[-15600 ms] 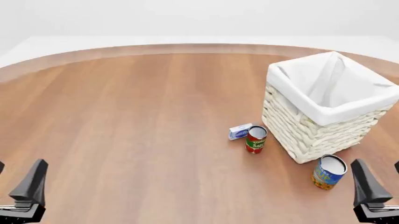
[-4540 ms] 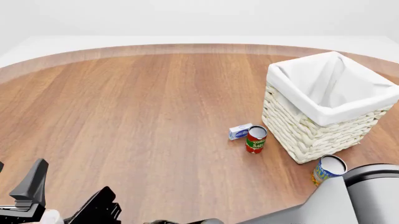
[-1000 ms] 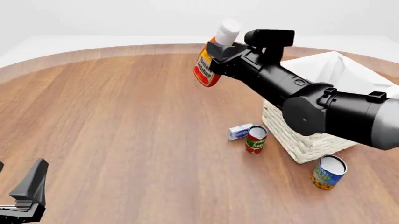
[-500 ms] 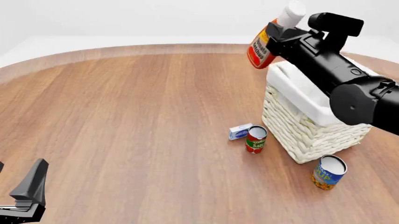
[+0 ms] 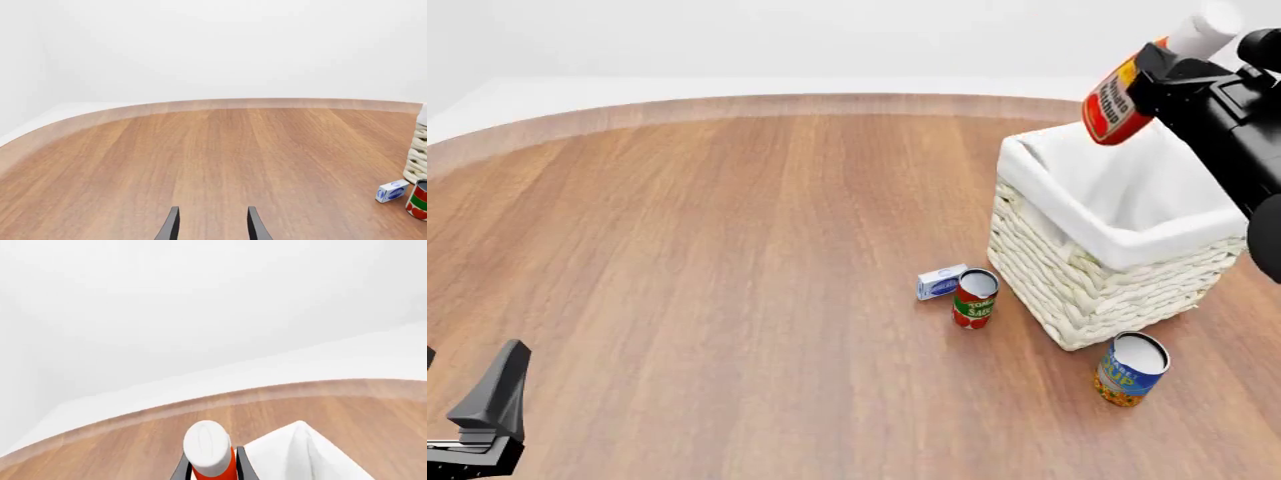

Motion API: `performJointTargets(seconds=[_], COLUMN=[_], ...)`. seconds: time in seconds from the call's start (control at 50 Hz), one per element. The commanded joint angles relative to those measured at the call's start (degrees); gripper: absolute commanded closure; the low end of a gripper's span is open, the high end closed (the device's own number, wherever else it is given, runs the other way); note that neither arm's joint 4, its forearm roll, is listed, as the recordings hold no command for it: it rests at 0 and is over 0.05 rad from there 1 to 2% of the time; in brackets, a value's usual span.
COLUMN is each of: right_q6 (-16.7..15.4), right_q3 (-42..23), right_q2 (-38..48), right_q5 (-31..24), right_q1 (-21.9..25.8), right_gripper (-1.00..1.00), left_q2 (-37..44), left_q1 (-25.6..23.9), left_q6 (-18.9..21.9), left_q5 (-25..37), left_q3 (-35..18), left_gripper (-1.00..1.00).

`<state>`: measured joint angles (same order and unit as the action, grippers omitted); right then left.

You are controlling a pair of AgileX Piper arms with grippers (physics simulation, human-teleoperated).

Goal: Pick up the ketchup, and put it in the basket.

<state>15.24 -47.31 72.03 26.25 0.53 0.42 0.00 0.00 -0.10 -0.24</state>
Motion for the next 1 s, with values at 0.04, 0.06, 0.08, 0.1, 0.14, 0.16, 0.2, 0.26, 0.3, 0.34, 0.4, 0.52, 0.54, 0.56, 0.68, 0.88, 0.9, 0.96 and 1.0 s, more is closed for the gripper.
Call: performJointTargets(seconds=[0.04,0.06,0.08,0.1,0.14,0.16,0.2,0.26,0.3,0.34,0.4,0.52,0.54,0.56,0.68,0.88,0.9,0.96,1.0], right_q6=[-0.87,-1.13,-1.22,-1.6,-1.78,-1.68,-2.07,-2.74,-3.34,-3.51,-3.92,-5.3,-5.53,-5.72,-6.61,-8.67,-9.02,-9.53,-9.81], right_q3=[1.82,1.83,2.0,2.32,2.63,2.84,3.18,3.58,4.04,4.08,4.12,4.15,4.24,4.28,4.54,3.72,3.46,3.04,2.78], right_q2=[-0.88,-0.49,-0.21,-0.22,0.02,0.32,0.56,0.87,1.49,1.64,2.49,3.7,3.81,3.89,4.56,6.88,7.43,8.31,8.96], right_q5=[-0.01,0.07,0.2,0.33,0.45,0.49,0.67,0.76,1.08,1.11,1.38,1.42,1.48,1.5,2.02,1.78,1.63,1.48,1.49], right_q1=[-5.27,-5.13,-5.29,-5.65,-5.87,-6.19,-6.54,-6.7,-7.12,-7.13,-7.23,-8.19,-8.32,-8.45,-8.5,-8.18,-8.03,-7.71,-7.54], right_gripper=[1.0,1.0,1.0,1.0,1.0,1.0,1.0,1.0,1.0,1.0,1.0,1.0,1.0,1.0,1.0,1.0,1.0,1.0,1.0], left_q2=[0.0,0.0,0.0,0.0,0.0,0.0,0.0,0.0,0.0,0.0,0.0,0.0,0.0,0.0,0.0,0.0,0.0,0.0,0.0], left_q1=[0.0,0.0,0.0,0.0,0.0,0.0,0.0,0.0,0.0,0.0,0.0,0.0,0.0,0.0,0.0,0.0,0.0,0.0,0.0], left_q6=[0.0,0.0,0.0,0.0,0.0,0.0,0.0,0.0,0.0,0.0,0.0,0.0,0.0,0.0,0.0,0.0,0.0,0.0,0.0], left_q5=[0.0,0.0,0.0,0.0,0.0,0.0,0.0,0.0,0.0,0.0,0.0,0.0,0.0,0.0,0.0,0.0,0.0,0.0,0.0], left_q3=[0.0,0.0,0.0,0.0,0.0,0.0,0.0,0.0,0.0,0.0,0.0,0.0,0.0,0.0,0.0,0.0,0.0,0.0,0.0], left_gripper=[-1.0,-1.0,-1.0,-1.0,-1.0,-1.0,-1.0,-1.0,-1.0,-1.0,-1.0,-1.0,-1.0,-1.0,-1.0,-1.0,-1.0,-1.0,-1.0])
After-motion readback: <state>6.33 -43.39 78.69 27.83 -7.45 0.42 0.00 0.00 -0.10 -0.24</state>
